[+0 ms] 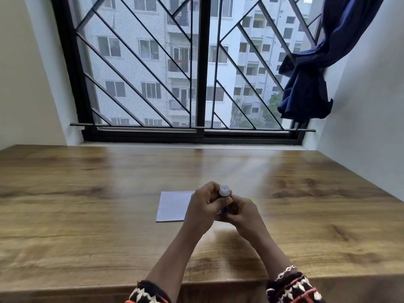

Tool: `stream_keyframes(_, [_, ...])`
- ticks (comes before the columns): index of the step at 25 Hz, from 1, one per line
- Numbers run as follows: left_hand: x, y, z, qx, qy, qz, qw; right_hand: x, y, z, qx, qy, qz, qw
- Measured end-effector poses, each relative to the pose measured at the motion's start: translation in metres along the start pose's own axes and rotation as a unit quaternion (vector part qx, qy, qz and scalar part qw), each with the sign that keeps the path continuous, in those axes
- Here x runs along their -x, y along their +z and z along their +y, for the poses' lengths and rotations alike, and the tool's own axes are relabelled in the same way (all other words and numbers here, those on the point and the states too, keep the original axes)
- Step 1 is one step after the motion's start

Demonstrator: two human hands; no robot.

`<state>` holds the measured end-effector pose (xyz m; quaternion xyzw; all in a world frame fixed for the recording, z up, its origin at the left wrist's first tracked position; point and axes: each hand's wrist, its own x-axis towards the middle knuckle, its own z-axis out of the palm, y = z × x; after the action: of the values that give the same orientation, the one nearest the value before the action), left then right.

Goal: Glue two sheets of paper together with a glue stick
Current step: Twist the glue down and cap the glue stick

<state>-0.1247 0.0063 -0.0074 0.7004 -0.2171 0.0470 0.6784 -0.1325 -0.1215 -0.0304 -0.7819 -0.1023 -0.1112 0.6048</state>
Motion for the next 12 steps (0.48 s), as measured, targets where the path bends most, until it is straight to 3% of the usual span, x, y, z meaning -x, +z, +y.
stream_keyframes(3, [0.002,0.004,0.002,-0.004,0.003,-0.005,1.0,0.002,0.002,-0.002,0.03,-0.001,0.03,0.999])
stream_keyframes(8, [0.001,-0.001,0.011,-0.025,0.004,-0.03,0.999,0.006,-0.004,0.002,0.027,-0.01,-0.028,0.999])
stream_keyframes(12, [0.005,0.001,0.014,-0.033,0.009,-0.029,0.999,0.01,-0.006,0.002,-0.004,-0.013,-0.017,1.0])
